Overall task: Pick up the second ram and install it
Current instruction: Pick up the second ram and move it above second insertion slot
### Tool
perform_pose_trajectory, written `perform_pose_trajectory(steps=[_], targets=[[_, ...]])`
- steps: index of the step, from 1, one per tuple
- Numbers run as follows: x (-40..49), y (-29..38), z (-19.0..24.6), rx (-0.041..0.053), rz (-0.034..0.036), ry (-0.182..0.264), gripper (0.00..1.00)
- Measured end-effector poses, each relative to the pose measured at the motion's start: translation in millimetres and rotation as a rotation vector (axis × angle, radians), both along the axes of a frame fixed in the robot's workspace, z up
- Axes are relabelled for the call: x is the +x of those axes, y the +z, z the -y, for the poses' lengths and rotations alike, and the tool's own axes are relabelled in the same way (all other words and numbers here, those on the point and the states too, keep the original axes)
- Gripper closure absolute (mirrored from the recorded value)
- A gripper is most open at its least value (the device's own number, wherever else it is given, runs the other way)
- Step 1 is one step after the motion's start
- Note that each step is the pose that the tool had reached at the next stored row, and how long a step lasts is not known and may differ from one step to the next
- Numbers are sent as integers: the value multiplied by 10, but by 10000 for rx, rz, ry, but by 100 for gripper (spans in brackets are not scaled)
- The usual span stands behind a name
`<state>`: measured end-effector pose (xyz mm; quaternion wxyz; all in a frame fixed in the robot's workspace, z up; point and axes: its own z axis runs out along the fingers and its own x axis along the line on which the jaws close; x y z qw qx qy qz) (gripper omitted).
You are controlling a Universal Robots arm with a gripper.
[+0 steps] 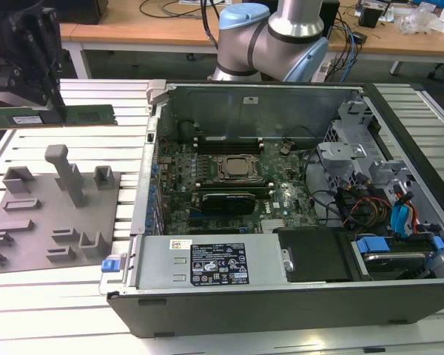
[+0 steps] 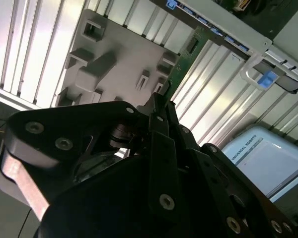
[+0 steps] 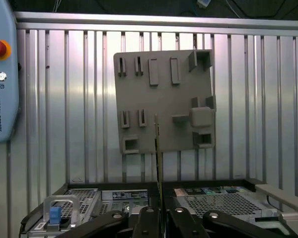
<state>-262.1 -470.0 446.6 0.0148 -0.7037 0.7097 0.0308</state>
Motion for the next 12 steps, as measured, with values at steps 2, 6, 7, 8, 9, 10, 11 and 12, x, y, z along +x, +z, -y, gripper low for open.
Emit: perform_pose_trajectory(steps=[2, 6, 7, 8, 9, 10, 11, 12], targets=[[67, -1, 0, 0, 0, 2, 86], [153, -1, 0, -1, 0, 1, 86], [183, -1, 0, -1, 0, 0, 86], [206, -1, 0, -1, 0, 0, 86], [241, -2, 0, 0, 0, 1, 86], [267, -1, 0, 0, 0, 2, 86], [291, -2, 0, 0, 0, 2, 86], [327, -2, 0, 0, 0, 1, 86]])
